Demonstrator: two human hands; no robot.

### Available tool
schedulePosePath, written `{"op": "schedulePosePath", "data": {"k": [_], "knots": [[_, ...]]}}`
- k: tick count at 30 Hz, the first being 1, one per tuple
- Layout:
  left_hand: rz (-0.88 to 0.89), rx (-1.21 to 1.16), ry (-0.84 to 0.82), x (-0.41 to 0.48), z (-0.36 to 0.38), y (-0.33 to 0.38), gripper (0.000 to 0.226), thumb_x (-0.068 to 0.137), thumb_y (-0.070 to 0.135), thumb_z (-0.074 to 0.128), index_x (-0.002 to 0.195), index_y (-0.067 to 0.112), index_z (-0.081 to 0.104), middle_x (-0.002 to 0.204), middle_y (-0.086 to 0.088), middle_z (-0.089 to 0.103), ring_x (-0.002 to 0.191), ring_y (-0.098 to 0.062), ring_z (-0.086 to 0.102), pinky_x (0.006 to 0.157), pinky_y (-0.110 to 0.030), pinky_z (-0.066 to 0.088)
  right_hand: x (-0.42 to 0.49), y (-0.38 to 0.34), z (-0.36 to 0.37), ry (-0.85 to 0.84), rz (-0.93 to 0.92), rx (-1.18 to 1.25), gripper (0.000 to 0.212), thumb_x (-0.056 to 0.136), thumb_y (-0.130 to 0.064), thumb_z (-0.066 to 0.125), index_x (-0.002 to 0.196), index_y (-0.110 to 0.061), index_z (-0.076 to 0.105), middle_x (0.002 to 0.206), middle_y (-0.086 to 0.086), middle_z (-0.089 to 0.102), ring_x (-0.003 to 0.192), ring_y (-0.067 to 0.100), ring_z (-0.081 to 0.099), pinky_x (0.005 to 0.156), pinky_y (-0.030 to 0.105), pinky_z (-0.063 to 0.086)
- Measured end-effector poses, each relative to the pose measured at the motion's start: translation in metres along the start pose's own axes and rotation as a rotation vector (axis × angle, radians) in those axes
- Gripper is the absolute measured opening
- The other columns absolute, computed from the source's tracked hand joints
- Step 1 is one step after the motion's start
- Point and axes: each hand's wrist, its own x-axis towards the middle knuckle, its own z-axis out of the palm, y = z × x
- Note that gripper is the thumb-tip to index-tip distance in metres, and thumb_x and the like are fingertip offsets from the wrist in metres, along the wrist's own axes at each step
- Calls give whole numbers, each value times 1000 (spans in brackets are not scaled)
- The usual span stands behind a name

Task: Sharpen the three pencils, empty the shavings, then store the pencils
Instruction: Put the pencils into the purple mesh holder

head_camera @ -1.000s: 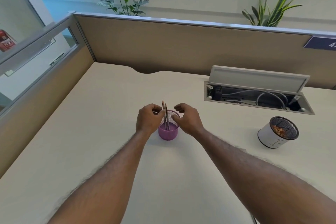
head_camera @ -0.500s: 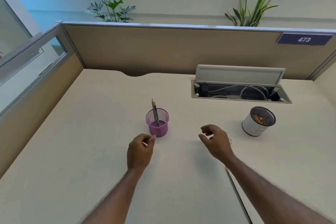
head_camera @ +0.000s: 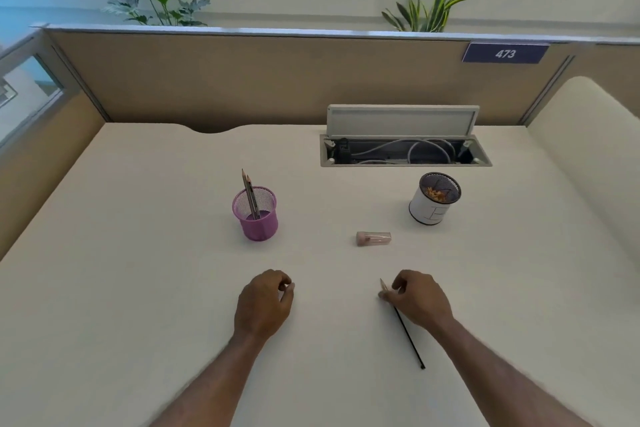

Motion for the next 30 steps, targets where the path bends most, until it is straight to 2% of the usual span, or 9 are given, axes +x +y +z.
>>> {"op": "schedulePosePath", "data": {"k": [3,7,11,13,16,20,24,30], "knots": [[2,28,-2,-2,-2,-4,4,84,21,68,82,19,66,78,9,65,71,-16,61,61,-30,48,-7,0,5,-34,5,-14,24,70,-45,75,74,-27,60,78,-12,64,73,10,61,59,26,45],[-17,23,1,-2,-7,-7,4,85,23,68,84,19,66,80,9,65,72,-16,61,62,-31,49,-9,-5,10,-22,21,-13,13,75,-37,71,75,-27,63,82,-10,65,76,12,62,62,26,46],[-108,-148,138,3,-15,-6,7,84,26,73,83,22,67,75,11,65,66,-8,61,58,-27,49,-4,-11,12,-62,34,9,3,74,-27,66,73,-24,64,82,-8,66,75,13,63,59,25,45],[-156,-233,214,10,-21,-8,9,83,27,75,84,20,69,76,9,67,66,-7,62,60,-28,51,0,-13,12,-71,43,73,6,73,-27,67,70,-23,64,76,-9,66,70,10,63,55,24,43],[-210,-266,237,23,-29,-14,11,83,28,76,86,20,69,78,7,67,68,-8,63,62,-29,52,7,-26,10,-57,15,217,9,71,-25,70,64,-20,66,67,-6,68,63,11,62,55,25,45],[-250,-255,237,41,-38,-23,8,84,26,74,85,23,67,76,9,66,66,-6,63,58,-23,46,17,-69,-2,-99,-76,536,12,76,-9,68,65,-12,70,60,1,68,55,16,62,60,34,55],[-300,-236,202,61,-45,-30,4,85,22,71,85,23,67,77,10,66,66,-5,62,59,-23,43,35,-135,-21,-92,-181,800,11,83,1,65,77,-4,72,62,6,64,54,18,59,54,28,54],[-306,-226,198,83,-54,-35,3,85,24,70,85,26,67,78,12,67,65,-2,61,57,-23,42,62,-228,-45,2,-427,861,9,84,-1,65,80,-8,69,66,7,69,58,13,65,61,30,57]]}}
